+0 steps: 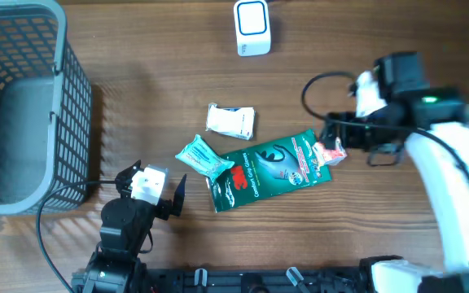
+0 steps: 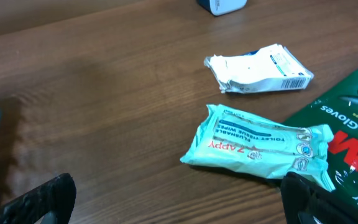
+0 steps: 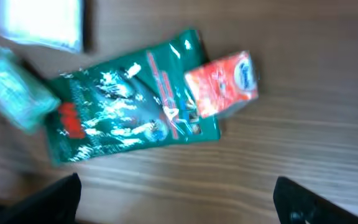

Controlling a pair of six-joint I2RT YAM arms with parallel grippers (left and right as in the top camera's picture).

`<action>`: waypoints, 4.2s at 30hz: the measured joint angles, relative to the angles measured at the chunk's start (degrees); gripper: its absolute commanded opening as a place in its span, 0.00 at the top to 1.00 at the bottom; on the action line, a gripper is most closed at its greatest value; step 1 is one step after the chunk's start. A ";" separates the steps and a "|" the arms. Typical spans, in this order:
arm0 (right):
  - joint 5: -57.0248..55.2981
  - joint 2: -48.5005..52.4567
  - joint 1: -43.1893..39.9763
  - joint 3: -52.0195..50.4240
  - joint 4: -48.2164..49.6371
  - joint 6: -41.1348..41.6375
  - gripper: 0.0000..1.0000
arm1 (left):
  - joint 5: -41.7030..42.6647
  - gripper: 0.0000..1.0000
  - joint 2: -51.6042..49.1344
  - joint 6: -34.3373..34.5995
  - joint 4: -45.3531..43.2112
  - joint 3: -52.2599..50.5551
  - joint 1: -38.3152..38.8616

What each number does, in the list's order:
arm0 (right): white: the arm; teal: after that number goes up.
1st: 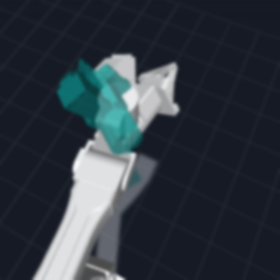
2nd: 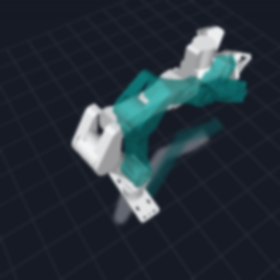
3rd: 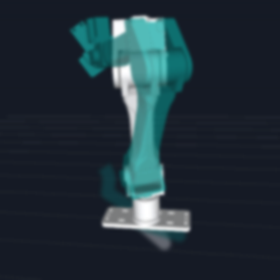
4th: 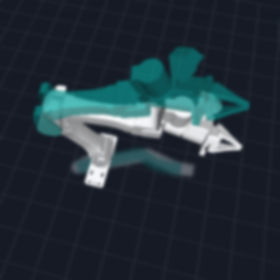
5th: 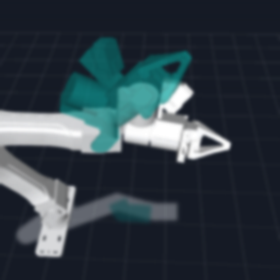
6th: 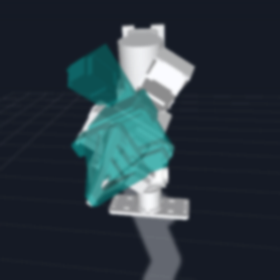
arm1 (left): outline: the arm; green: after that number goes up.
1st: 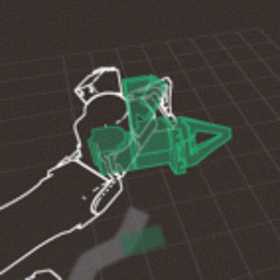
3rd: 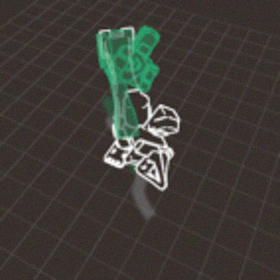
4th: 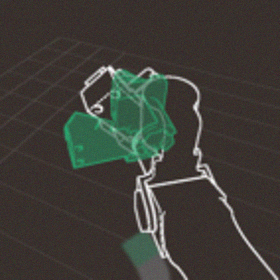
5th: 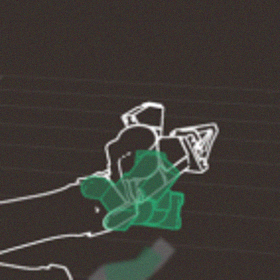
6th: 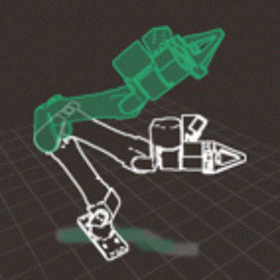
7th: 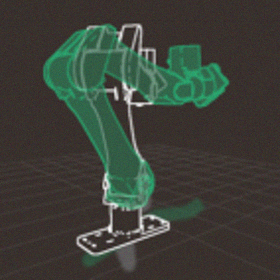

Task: Scan the item barcode
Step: 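Reach the right gripper to the red packet and grasp it, then lift the red packet with the right gripper under the scanner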

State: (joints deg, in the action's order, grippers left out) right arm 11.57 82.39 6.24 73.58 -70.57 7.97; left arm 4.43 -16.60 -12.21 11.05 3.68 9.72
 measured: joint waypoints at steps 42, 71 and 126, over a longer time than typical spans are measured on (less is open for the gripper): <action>-9.73 20.61 3.43 -10.19 17.97 -0.33 0.95 | 0.00 0.00 0.00 0.00 0.02 0.00 0.00; 52.39 -18.75 3.54 5.42 -14.58 -78.58 0.95 | 0.00 0.00 0.00 0.00 0.00 0.00 0.00; 37.77 54.31 5.77 28.63 95.27 110.05 0.96 | 0.00 0.00 -0.07 -0.02 0.00 0.00 0.00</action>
State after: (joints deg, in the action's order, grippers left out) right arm 49.34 136.70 12.01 102.21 24.71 118.02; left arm 4.43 -16.67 -12.23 11.05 3.68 9.72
